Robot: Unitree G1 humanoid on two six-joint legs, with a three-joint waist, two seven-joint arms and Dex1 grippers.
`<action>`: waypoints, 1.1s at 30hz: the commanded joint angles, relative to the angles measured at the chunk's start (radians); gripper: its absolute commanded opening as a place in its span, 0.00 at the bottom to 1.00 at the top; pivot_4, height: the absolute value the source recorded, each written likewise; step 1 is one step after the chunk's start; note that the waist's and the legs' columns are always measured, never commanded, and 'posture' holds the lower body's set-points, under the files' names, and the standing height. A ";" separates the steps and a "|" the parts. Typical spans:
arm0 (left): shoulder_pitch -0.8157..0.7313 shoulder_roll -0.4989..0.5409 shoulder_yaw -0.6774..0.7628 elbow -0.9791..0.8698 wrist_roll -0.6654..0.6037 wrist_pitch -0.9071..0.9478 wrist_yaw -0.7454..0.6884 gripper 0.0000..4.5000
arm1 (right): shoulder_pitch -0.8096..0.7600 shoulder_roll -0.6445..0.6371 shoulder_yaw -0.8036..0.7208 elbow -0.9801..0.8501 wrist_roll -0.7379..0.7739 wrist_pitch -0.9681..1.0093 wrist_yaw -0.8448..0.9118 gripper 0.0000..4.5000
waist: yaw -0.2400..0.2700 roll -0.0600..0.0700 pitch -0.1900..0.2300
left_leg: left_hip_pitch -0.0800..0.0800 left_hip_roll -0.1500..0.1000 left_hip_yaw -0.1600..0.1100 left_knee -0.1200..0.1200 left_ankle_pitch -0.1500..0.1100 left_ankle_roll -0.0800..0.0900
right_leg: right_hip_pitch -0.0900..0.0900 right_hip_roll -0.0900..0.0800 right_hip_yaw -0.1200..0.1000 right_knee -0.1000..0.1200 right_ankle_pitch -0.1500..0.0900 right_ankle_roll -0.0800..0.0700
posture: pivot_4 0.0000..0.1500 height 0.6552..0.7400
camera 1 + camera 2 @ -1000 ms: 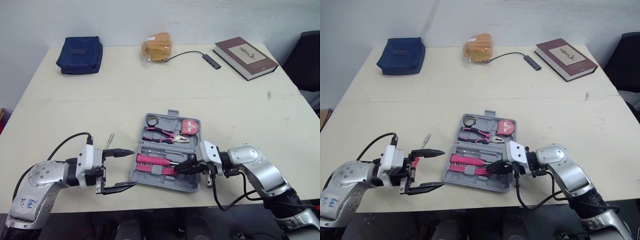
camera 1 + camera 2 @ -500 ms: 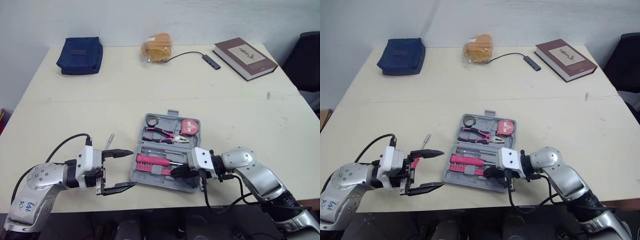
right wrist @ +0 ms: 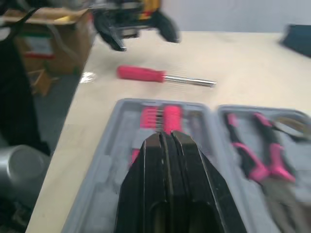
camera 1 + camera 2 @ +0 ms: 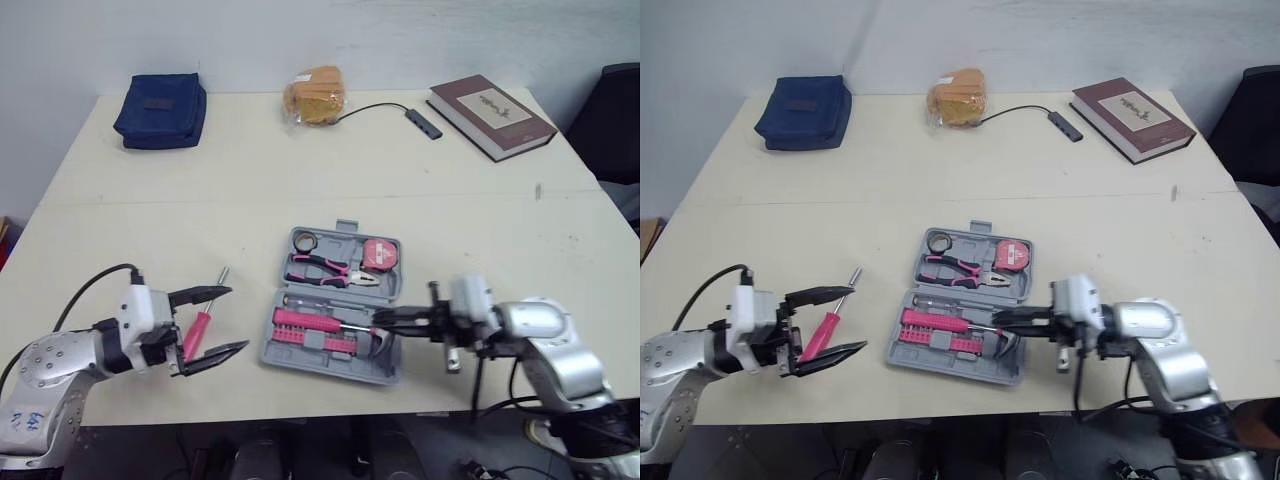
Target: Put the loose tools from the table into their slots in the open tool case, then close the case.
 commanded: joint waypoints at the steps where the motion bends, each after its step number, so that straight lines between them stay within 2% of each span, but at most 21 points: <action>1: 0.022 -0.026 0.122 0.061 0.006 -0.074 0.036 1.00 | 0.032 -0.051 -0.137 0.057 0.002 -0.087 0.025 0.41 | 0.000 0.000 0.000 | 0.000 0.000 0.000 0.000 0.000 0.000 | 0.000 0.000 0.000 0.000 0.000 0.000 | 1.00 1.00; 6: 0.081 -0.080 0.211 0.187 0.054 -0.182 0.074 1.00 | 0.082 -0.075 -0.274 0.265 -0.091 -0.343 0.023 0.98 | -0.001 0.000 0.000 | 0.001 0.000 0.001 0.000 0.000 0.000 | 0.001 0.001 0.000 -0.001 0.000 0.000 | 1.00 1.00; 9: 0.128 -0.133 0.312 0.299 0.048 -0.198 0.164 1.00 | 0.100 -0.127 -0.409 0.558 -0.116 -0.502 0.007 0.99 | -0.001 -0.001 0.000 | 0.001 0.000 0.002 0.000 0.000 0.000 | 0.001 0.000 0.000 -0.001 0.000 0.000 | 1.00 1.00; 13: 0.140 -0.134 0.387 0.442 0.084 -0.252 0.239 1.00 | 0.086 -0.174 -0.475 0.835 -0.146 -0.622 -0.042 0.99 | -0.003 -0.002 0.001 | 0.003 0.000 0.002 0.000 -0.001 0.001 | 0.002 0.000 0.001 -0.002 0.000 0.001 | 1.00 1.00; 19: 0.165 -0.171 0.448 0.443 0.066 -0.259 0.335 1.00 | 0.059 -0.242 -0.482 1.123 -0.205 -0.751 -0.111 0.99 | -0.008 -0.002 0.001 | 0.004 0.001 0.002 -0.001 -0.001 0.001 | 0.002 -0.004 0.002 -0.001 0.000 0.000 | 1.00 1.00; 29: 0.233 -0.188 0.432 0.357 0.074 -0.230 0.369 1.00 | -0.011 -0.213 -0.465 1.200 -0.175 -0.774 -0.083 0.99 | -0.029 -0.002 0.000 | 0.004 0.002 0.002 -0.001 -0.002 -0.002 | 0.002 -0.004 0.002 -0.001 0.000 0.000 | 1.00 1.00; 33: 0.228 -0.185 0.398 0.233 0.026 -0.168 0.349 1.00 | -0.082 -0.133 -0.423 1.114 -0.135 -0.743 -0.003 0.99 | -0.031 -0.003 0.000 | 0.004 0.003 0.002 -0.001 -0.002 -0.002 | 0.002 -0.004 0.002 -0.001 0.000 0.000 | 1.00 1.00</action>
